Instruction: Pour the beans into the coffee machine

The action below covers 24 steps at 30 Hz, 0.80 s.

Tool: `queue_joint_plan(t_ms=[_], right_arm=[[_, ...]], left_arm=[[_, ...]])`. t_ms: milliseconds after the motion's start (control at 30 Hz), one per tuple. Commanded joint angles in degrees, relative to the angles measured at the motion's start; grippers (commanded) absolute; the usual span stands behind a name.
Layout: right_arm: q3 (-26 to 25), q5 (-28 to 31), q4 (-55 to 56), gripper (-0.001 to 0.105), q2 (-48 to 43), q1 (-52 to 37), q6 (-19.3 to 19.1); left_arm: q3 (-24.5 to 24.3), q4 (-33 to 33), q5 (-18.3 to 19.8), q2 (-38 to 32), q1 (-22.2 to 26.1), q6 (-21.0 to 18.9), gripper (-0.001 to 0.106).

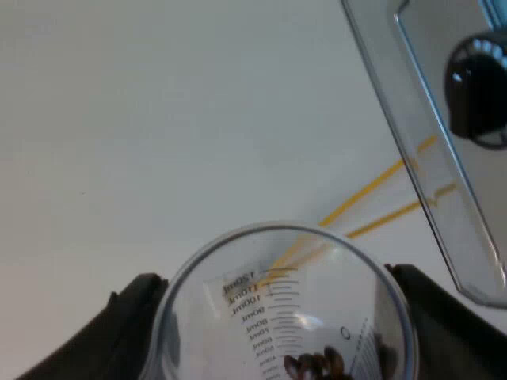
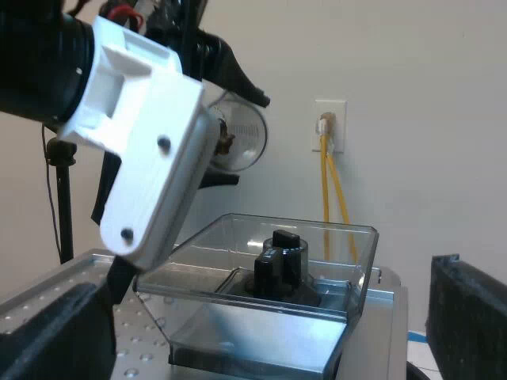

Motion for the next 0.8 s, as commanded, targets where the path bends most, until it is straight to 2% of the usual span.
queue_joint_plan(t_ms=[33,133,267,400,567,733,800], right_arm=[[-0.55,-0.16,-0.38,0.081,-0.52,0.00,0.65],[-0.55,-0.16,-0.38,0.081,-0.52,0.00,2.63],[-0.55,-0.16,-0.38,0.081,-0.52,0.00,2.63],[-0.55,-0.16,-0.38,0.081,-0.52,0.00,2.63],[-0.55,-0.16,-0.38,0.081,-0.52,0.00,2.63],[-0.55,-0.16,-0.38,0.081,-0.52,0.00,2.63],[-0.55,-0.16,-0.38,0.081,-0.52,0.00,2.63]], left_arm=[[-0.34,-0.97,-0.88,-0.08,-0.12,3.39,0.001],[-0.34,-1.12,-0.88,-0.08,-0.12,6.38,0.001],[-0.34,-1.12,-0.88,-0.08,-0.12,7.93,0.001],[-0.34,-1.12,-0.88,-0.08,-0.12,11.99,0.001],[-0.34,-1.12,-0.88,-0.08,-0.12,14.26,0.001],[-0.34,-1.12,-0.88,-0.08,0.18,19.69,0.001],[-0.34,-1.24,-0.88,-0.08,0.18,20.25,0.001]])
